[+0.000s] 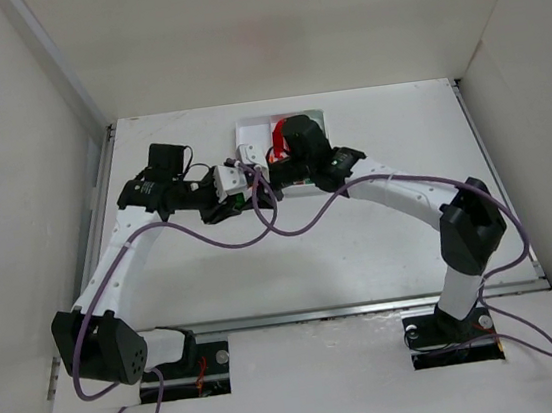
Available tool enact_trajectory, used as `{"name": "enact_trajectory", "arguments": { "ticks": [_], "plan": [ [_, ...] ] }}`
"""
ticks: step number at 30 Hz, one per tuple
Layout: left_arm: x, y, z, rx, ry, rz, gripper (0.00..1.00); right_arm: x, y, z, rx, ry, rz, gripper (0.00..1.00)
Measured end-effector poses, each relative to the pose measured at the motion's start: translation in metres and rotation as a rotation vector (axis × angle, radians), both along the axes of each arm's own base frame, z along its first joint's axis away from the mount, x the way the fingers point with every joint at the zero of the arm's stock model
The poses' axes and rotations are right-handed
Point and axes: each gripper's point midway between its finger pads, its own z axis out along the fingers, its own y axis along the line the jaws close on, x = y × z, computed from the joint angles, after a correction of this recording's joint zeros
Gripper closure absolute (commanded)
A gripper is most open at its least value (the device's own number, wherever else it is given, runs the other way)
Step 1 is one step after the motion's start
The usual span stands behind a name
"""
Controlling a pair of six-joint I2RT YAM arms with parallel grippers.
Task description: Sort the legos into containers by color
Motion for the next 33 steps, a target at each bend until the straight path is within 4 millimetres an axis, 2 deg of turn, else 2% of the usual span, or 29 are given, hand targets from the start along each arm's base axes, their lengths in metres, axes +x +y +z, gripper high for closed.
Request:
{"name": "enact_trajectory", "arguments": {
  "ticks": [1,4,5,14,19,23,24,27,29,31,33],
  "plan": [
    [0.0,0.001,0.0,0.001,0.004,0.002,1.0,0.0,0.0,0.0,-0.001,0.005,-0.001,0.58],
    [-0.001,0.002,-0.001,0.005,0.009,0.008,1.0,0.0,0.001,-0.001,-0.004,0.024,-0.001,0.97],
    [0.0,0.002,-0.001,0.005,0.009,0.009,1.0,0.0,0.001,-0.001,-0.004,0.025,-0.001,1.0],
    [0.004,0.002,-0.007,0.015,0.0,0.03,1.0,0.007,-0.006,-0.006,-0.018,0.048,-0.041,1.0],
    [0.003,-0.011,-0.012,-0.019,-0.014,-0.003,1.0,0.009,-0.027,-0.013,0.001,0.066,-0.056,1.0],
    [0.007,-0.021,-0.004,-0.057,-0.061,-0.032,1.0,0.012,-0.045,0.002,0.046,0.063,-0.08,1.0],
    [0.01,-0.013,-0.007,-0.032,-0.059,-0.004,1.0,0.017,-0.054,0.005,0.048,0.067,-0.108,1.0],
    [0.014,0.014,-0.023,0.036,-0.021,0.092,1.0,0.058,-0.099,0.022,0.076,0.048,-0.253,1.0],
    [0.013,0.021,-0.03,0.064,-0.002,0.116,1.0,0.077,-0.122,0.029,0.086,0.039,-0.327,1.0],
    [0.012,0.022,-0.032,0.075,0.004,0.121,1.0,0.083,-0.129,0.031,0.092,0.044,-0.354,1.0],
    [0.012,0.023,-0.033,0.08,0.006,0.124,1.0,0.082,-0.126,0.03,0.091,0.055,-0.358,1.0]
  ]
}}
